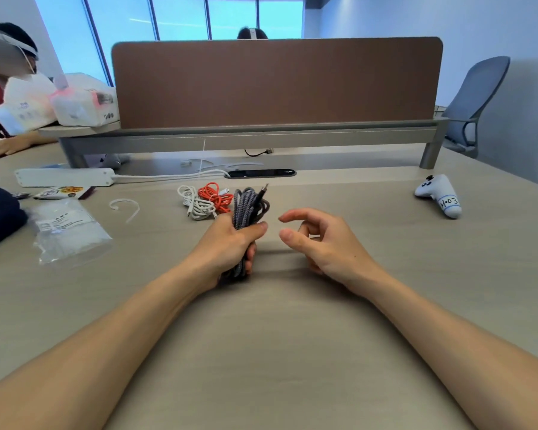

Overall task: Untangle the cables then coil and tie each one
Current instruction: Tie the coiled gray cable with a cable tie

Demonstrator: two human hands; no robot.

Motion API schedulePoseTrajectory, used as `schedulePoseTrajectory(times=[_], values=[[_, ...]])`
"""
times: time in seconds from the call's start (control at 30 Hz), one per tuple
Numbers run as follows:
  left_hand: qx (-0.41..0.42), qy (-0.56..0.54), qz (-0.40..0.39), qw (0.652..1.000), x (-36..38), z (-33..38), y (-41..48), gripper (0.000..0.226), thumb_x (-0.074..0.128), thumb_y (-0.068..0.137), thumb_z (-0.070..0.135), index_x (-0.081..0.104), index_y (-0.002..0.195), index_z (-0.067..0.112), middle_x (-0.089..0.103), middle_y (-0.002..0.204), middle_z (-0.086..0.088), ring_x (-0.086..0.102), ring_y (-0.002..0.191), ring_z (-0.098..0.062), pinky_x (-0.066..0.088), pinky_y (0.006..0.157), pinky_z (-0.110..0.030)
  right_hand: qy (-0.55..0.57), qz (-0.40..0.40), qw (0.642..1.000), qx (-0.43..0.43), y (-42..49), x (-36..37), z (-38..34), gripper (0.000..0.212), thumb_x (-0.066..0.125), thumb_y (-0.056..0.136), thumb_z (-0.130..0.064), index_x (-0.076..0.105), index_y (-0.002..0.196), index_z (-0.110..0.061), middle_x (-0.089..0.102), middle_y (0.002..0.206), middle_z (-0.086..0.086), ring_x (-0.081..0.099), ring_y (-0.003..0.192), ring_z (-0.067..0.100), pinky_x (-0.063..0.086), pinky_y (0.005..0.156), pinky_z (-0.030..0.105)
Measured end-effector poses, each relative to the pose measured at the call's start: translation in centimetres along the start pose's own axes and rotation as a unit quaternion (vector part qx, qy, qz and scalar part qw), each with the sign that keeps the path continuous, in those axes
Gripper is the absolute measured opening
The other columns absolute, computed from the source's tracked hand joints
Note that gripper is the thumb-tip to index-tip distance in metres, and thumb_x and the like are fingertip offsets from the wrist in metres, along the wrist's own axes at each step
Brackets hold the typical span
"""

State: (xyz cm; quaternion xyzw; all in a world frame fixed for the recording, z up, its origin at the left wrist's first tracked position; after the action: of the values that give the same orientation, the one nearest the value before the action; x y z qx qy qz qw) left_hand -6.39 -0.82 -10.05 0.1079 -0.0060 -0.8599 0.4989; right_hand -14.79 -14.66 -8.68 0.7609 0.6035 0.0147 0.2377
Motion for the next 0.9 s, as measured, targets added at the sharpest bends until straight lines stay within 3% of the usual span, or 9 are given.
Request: schedulePoseTrajectory(times=[0.2, 0.33, 0.4, 0.53, 0.7, 0.9], values=[[0.007, -0.01, 0.111, 0.994, -5.3, -1.0, 0.8, 0.021, 0.059, 0.094, 0.022, 0.052, 0.078, 0.011, 0.048, 0.049, -0.006, 0.044, 0.035, -0.018, 0.04, 0.042, -0.026, -0.13, -0.032, 0.99, -0.032, 0.7, 1.9, 1.1, 0.01, 0.071, 0.084, -0.03, 0.069, 0.091, -0.023, 0.053, 0.062, -0.004, 0.044, 0.052, 0.002, 0.039, 0.059, 0.018], [0.004, -0.036, 0.187, 0.982, -12.0, -2.2, -0.5, 0.024, 0.061, 0.093, 0.021, 0.049, 0.074, 0.012, 0.048, 0.049, -0.005, 0.044, 0.035, -0.016, 0.042, 0.041, -0.026, -0.232, -0.053, 0.967, -0.092, 1.8, 4.2, 0.9, 0.007, 0.068, 0.086, -0.03, 0.069, 0.086, -0.023, 0.053, 0.06, -0.01, 0.048, 0.056, 0.003, 0.035, 0.058, 0.014], [0.002, -0.109, 0.249, 0.962, -15.7, -2.7, -1.5, 0.022, 0.06, 0.093, 0.019, 0.048, 0.075, 0.015, 0.046, 0.047, -0.001, 0.042, 0.035, -0.014, 0.042, 0.039, -0.023, -0.258, -0.054, 0.956, -0.126, 2.9, 6.5, 0.5, 0.007, 0.066, 0.086, -0.028, 0.07, 0.086, -0.021, 0.056, 0.066, -0.011, 0.049, 0.06, 0.002, 0.036, 0.062, 0.015], [0.008, -0.21, 0.346, 0.915, -20.3, -3.2, -1.7, 0.018, 0.058, 0.093, 0.015, 0.049, 0.077, 0.015, 0.044, 0.048, 0.001, 0.042, 0.037, -0.015, 0.042, 0.04, -0.023, -0.304, -0.098, 0.931, -0.178, 5.7, 13.1, 0.2, 0.011, 0.06, 0.089, -0.028, 0.069, 0.091, -0.021, 0.062, 0.081, -0.003, 0.051, 0.072, 0.011, 0.045, 0.072, 0.031], [-0.005, -0.201, 0.354, 0.913, -21.3, -4.5, -1.1, 0.014, 0.06, 0.092, 0.014, 0.05, 0.082, 0.014, 0.044, 0.054, -0.004, 0.042, 0.038, -0.016, 0.042, 0.04, -0.024, -0.359, -0.136, 0.905, -0.183, 9.6, 20.1, 0.3, 0.02, 0.052, 0.094, -0.029, 0.065, 0.108, -0.022, 0.057, 0.102, 0.005, 0.055, 0.101, 0.026, 0.04, 0.079, 0.033], [-0.002, -0.213, 0.373, 0.903, -21.8, -4.7, -0.4, 0.009, 0.06, 0.091, 0.013, 0.052, 0.089, 0.011, 0.045, 0.053, -0.005, 0.042, 0.04, -0.018, 0.042, 0.04, -0.025, -0.378, -0.157, 0.902, -0.136, 14.5, 24.1, 1.5, 0.034, 0.048, 0.096, -0.024, 0.054, 0.128, -0.03, 0.049, 0.118, 0.007, 0.054, 0.109, 0.032, 0.043, 0.087, 0.038]])
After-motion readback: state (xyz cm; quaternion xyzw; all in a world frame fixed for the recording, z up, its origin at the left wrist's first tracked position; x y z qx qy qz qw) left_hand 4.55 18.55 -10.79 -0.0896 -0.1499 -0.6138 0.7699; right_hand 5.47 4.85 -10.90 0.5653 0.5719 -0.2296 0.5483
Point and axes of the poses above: each hand's wrist, its own y-axis towards the middle knuckle, its own x-axis out of the palm, z = x × y, the point moved 5 cm from there along y, towards the middle knuckle
